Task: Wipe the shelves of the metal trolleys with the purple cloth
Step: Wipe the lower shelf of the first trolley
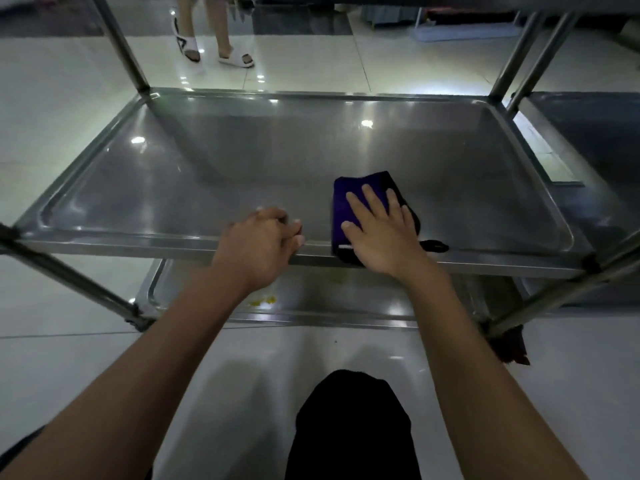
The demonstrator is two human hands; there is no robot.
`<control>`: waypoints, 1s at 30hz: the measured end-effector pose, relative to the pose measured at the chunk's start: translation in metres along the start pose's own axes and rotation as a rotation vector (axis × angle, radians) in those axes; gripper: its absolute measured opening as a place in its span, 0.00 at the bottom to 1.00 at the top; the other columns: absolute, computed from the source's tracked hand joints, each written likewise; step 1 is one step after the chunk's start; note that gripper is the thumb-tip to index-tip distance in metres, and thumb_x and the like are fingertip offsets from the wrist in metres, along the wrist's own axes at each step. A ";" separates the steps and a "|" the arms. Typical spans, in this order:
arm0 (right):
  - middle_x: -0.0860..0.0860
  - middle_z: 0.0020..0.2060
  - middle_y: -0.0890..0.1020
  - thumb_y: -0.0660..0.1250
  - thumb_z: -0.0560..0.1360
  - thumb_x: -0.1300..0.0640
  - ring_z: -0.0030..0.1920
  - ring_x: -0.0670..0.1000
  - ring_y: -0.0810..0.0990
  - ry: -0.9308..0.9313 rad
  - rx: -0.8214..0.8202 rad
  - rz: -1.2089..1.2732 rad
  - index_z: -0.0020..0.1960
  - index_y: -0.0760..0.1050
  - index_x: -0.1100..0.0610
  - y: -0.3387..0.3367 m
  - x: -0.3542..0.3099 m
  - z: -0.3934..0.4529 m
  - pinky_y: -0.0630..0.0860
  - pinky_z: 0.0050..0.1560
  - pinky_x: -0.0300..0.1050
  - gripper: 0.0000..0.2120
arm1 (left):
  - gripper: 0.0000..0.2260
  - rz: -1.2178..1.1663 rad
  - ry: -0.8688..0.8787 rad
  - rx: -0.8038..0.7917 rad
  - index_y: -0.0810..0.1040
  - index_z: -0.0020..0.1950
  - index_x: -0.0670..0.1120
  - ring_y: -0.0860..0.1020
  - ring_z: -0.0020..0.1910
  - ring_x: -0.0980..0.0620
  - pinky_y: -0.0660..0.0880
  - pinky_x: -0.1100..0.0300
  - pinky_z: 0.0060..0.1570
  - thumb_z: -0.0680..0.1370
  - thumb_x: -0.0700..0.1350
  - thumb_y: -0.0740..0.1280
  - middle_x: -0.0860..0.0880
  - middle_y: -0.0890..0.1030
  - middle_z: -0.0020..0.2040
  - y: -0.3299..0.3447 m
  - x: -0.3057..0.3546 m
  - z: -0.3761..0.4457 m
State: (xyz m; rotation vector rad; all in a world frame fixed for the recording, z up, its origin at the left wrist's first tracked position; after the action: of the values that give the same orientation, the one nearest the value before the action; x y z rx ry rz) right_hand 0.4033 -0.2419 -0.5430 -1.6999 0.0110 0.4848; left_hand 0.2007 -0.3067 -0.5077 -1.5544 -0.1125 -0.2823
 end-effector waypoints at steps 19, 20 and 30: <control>0.49 0.78 0.63 0.60 0.80 0.38 0.79 0.57 0.56 -0.072 0.315 -0.155 0.78 0.62 0.48 0.024 -0.052 -0.073 0.57 0.73 0.60 0.30 | 0.13 0.015 0.172 0.120 0.79 0.64 0.50 0.72 0.68 0.44 0.69 0.41 0.62 0.82 0.50 0.62 0.47 0.77 0.65 0.005 -0.028 -0.036; 0.49 0.78 0.64 0.61 0.80 0.39 0.78 0.58 0.58 -0.064 0.338 -0.150 0.78 0.63 0.49 0.026 -0.056 -0.074 0.57 0.73 0.60 0.29 | 0.13 0.030 0.184 0.138 0.79 0.63 0.50 0.74 0.66 0.44 0.70 0.40 0.61 0.81 0.50 0.63 0.47 0.77 0.64 0.003 -0.036 -0.041; 0.48 0.74 0.70 0.66 0.78 0.45 0.75 0.56 0.65 -0.032 0.475 -0.127 0.74 0.70 0.51 0.029 -0.092 -0.084 0.61 0.70 0.57 0.26 | 0.13 0.023 0.320 0.278 0.80 0.65 0.51 0.74 0.64 0.45 0.67 0.47 0.62 0.82 0.49 0.63 0.49 0.79 0.64 -0.010 -0.068 -0.051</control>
State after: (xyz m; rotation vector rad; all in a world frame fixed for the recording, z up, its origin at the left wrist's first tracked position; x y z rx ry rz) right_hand 0.3379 -0.3509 -0.5315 -1.2189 -0.0047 0.3777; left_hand 0.1273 -0.3495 -0.5157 -1.2186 0.1128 -0.4731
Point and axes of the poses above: each hand's wrist, its own z-axis towards the middle knuckle, its own y-axis out of the palm, x = y × z, the point moved 4 cm from there along z, towards the middle knuckle
